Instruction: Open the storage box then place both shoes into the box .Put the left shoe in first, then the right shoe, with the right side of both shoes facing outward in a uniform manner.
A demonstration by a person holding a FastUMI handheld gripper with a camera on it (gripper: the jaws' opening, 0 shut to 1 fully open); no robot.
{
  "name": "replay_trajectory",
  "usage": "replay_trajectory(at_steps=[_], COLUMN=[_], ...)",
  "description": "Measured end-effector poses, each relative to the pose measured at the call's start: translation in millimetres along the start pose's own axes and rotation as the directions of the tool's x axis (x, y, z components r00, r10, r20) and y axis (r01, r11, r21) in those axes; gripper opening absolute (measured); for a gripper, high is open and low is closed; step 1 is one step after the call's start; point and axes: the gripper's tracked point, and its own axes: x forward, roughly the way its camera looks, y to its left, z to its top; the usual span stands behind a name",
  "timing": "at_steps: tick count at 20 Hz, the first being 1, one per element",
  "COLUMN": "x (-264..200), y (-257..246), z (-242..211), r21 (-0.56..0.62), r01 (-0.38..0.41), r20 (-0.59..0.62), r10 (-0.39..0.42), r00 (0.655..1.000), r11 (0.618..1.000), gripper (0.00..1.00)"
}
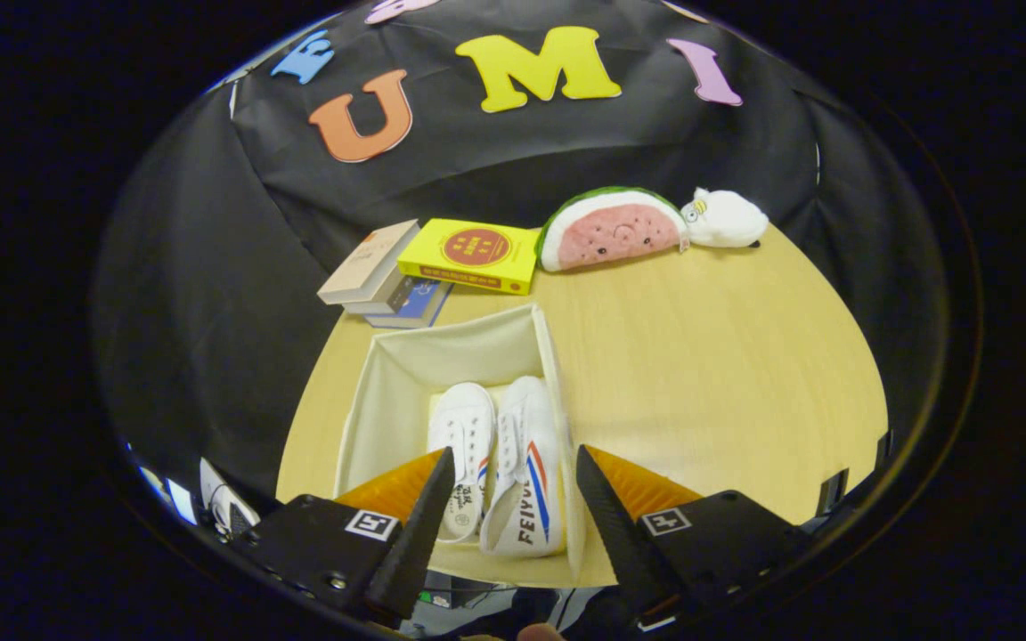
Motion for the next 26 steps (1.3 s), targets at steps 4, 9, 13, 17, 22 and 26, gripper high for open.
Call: replay_trajectory(at_steps=[4, 9, 13, 17, 22, 26], x=[-31.1, -85.5, -134.2, -163.7, -191.1, -210.6], y=[-43.3, -96.9, -110.5, -95.2, -79.9, -68.5], z=[27.5, 63.1, 73.6, 64.5, 53.2, 45.8], r21=[-0.045, -0.071, -0.057, -0.012, 0.036, 0.049], r01=[0.06, 0.157, 0.227, 0.241, 0.262, 0.289], r20=[0.127, 0.313, 0.433, 0.494, 0.561, 0.61], r10=[-0.054, -0.128, -0.181, -0.204, -0.237, -0.258], r00=[0.99, 0.941, 0.883, 0.845, 0.793, 0.75], r11=[0.997, 0.985, 0.972, 0.97, 0.964, 0.956], gripper=[0.92, 0.92, 0.93, 0.94, 0.96, 0.95])
